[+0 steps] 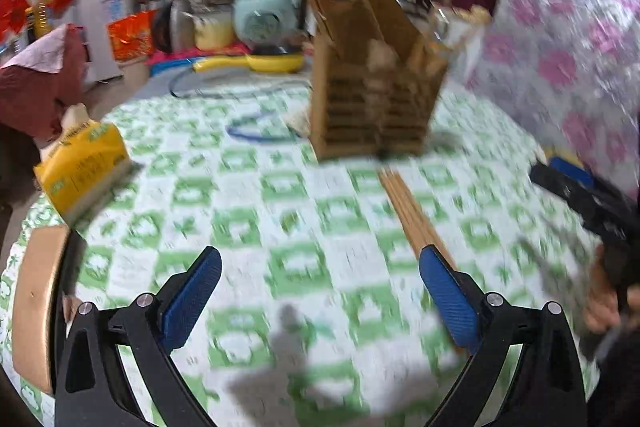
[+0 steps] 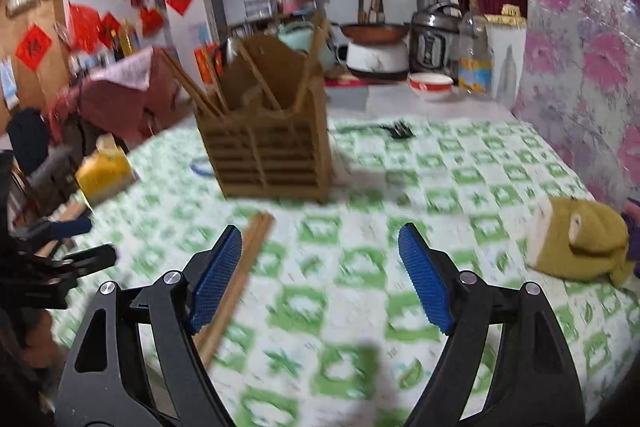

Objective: Organize utensils
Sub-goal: 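Move both grippers back down to the chopsticks on the cloth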

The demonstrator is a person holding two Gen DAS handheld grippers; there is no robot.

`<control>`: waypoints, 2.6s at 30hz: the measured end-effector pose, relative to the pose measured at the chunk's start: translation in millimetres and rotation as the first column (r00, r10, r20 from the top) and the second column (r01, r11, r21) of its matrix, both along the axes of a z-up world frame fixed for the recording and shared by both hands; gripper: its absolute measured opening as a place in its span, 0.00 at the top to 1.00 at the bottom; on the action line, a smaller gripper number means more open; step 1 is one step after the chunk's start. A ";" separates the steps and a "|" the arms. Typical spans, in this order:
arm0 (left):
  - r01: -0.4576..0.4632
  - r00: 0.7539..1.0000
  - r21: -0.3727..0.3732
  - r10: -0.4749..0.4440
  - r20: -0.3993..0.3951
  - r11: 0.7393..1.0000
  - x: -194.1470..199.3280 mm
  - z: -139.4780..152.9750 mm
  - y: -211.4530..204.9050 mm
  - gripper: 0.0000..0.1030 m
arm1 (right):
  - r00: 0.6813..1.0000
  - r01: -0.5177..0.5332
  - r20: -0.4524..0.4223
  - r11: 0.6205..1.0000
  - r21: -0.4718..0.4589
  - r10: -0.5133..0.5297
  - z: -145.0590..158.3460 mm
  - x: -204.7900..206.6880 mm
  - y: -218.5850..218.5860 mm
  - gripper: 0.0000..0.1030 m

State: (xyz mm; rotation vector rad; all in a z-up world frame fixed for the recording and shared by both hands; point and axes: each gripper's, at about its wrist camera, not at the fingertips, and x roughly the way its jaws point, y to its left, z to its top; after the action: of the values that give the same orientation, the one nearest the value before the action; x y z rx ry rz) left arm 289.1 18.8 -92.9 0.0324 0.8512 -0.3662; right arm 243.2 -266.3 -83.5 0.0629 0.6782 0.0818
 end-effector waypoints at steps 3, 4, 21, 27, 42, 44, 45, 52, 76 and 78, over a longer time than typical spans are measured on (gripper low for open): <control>0.108 0.994 0.006 -0.108 -0.026 0.994 -11.6 -7.4 -12.6 0.06 | 1.000 0.019 -0.017 1.000 0.005 -0.019 -3.2 1.8 -4.1 0.24; 0.135 0.990 0.012 -0.135 -0.030 0.991 -12.4 -7.8 -17.4 0.06 | 1.000 0.025 -0.018 1.000 0.014 -0.024 -2.7 4.6 -8.7 0.23; 0.365 0.928 0.193 -0.340 -0.151 0.911 -29.7 -43.7 -74.4 0.06 | 0.999 0.019 -0.037 1.000 0.012 -0.018 -5.2 7.9 -8.7 0.20; 0.242 0.963 0.205 -0.210 -0.167 0.948 -12.5 -45.9 -54.7 0.06 | 0.999 0.018 -0.043 1.000 0.007 -0.017 -7.1 8.8 -8.8 0.20; 0.160 0.976 0.135 -0.136 -0.173 0.978 -8.6 -41.6 -23.6 0.06 | 0.998 -0.012 -0.061 1.000 0.020 0.014 -9.4 8.7 -3.8 0.20; 0.155 0.976 0.158 -0.126 -0.178 0.975 -7.4 -44.3 -25.6 0.06 | 0.998 -0.012 -0.063 1.000 0.025 0.013 -10.0 8.7 -4.1 0.20; 0.145 0.976 0.166 -0.114 -0.185 0.975 -5.7 -45.8 -25.5 0.06 | 0.998 -0.011 -0.062 1.000 0.023 0.013 -9.9 9.0 -4.7 0.20; 0.018 0.982 0.185 0.018 -0.188 0.983 5.5 -47.1 -4.4 0.06 | 0.998 -0.005 -0.069 1.000 0.024 0.007 -11.2 10.7 -6.9 0.20; 0.050 0.990 0.178 -0.026 -0.137 0.983 -5.2 -37.9 -4.6 0.06 | 0.913 -0.343 -0.258 0.937 -0.065 0.316 -42.3 -48.9 58.3 0.22; 0.054 0.991 0.182 -0.030 -0.131 0.982 -7.0 -37.3 -5.7 0.06 | 0.907 -0.358 -0.268 0.930 -0.084 0.325 -43.6 -51.2 65.1 0.26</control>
State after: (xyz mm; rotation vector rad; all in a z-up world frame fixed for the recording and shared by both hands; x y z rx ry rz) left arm 282.1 13.2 -130.2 0.2023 1.0109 -0.3302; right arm 192.1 -201.3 -127.1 -0.1780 0.9417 0.3727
